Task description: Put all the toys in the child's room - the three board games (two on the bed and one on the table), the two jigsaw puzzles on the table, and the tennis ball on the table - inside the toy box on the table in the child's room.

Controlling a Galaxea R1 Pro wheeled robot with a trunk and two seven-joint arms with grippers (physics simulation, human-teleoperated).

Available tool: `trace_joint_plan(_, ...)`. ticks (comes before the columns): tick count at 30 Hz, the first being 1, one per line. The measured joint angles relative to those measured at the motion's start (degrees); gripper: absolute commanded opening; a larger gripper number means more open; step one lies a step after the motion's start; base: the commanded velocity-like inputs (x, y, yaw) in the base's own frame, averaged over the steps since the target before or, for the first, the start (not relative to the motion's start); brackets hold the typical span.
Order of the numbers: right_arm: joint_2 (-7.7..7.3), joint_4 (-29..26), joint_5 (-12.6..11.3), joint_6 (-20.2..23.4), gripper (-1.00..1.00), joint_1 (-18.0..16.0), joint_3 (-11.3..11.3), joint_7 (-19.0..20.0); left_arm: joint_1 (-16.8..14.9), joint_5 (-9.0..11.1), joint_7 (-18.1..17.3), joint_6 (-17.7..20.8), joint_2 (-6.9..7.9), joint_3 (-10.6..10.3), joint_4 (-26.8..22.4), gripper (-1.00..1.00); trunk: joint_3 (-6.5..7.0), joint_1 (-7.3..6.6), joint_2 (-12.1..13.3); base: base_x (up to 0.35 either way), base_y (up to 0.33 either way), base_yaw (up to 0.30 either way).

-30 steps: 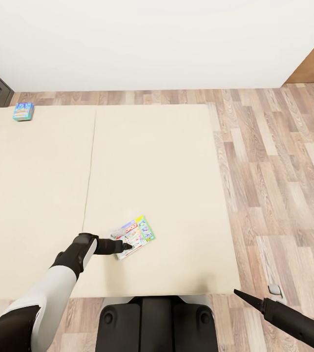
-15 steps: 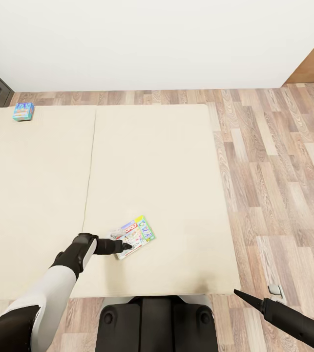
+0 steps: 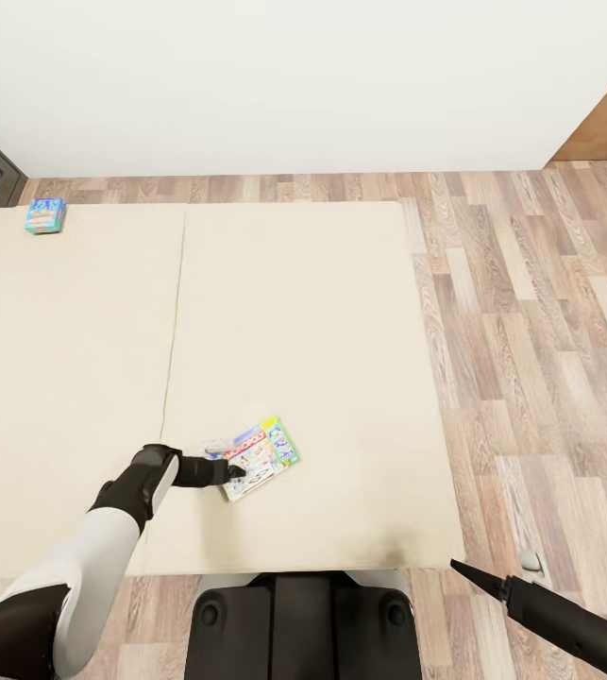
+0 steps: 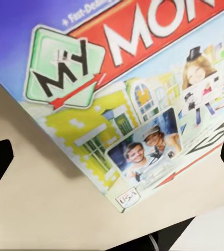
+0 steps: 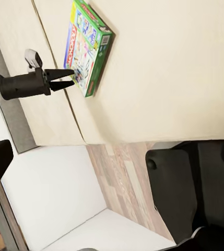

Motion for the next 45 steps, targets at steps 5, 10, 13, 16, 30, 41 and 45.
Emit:
trace_joint_plan(5,0.00,0.06,0.00,0.00,1.00,0.00,0.10,-0.09,-0.06,0.00,0.45,0.31,0.03,0.02,-0.01,1.00,0.00,0.00,0.00,0.000,0.000,0.000)
trace_joint_plan(10,0.04,0.07,0.00,0.00,1.00,0.00,0.12,-0.11,-0.07,0.00,0.55,0.08,-0.04,0.04,0.04,1.00,0.00,0.00,0.00,0.000,0.000,0.000)
trace_joint_plan(13,0.07,0.08,0.05,0.00,1.00,0.00,0.13,-0.11,-0.07,0.06,0.59,-0.16,-0.23,0.08,0.04,1.00,0.00,0.00,0.00,0.000,0.000,0.000)
trace_joint_plan(16,0.08,0.07,0.07,0.00,1.00,0.00,0.13,-0.12,-0.07,0.08,0.75,-0.80,-0.37,0.09,-0.02,1.00,0.00,0.00,0.00,0.000,0.000,0.000)
trace_joint_plan(30,0.09,-0.13,0.14,0.00,1.00,0.00,0.13,-0.12,-0.16,0.52,6.98,-5.00,-0.84,0.18,-0.08,1.00,0.00,0.00,0.00,0.000,0.000,0.000)
trace_joint_plan(41,0.09,-0.19,0.10,0.08,1.00,0.00,0.13,-0.18,-0.16,0.64,7.57,-6.37,-1.24,0.10,-0.07,1.00,0.00,0.00,0.00,0.000,0.000,0.000)
trace_joint_plan(45,0.09,-0.19,0.09,0.09,1.00,0.00,0.13,-0.19,-0.16,0.81,7.44,-6.81,-1.24,0.09,-0.06,1.00,0.00,0.00,0.00,0.000,0.000,0.000)
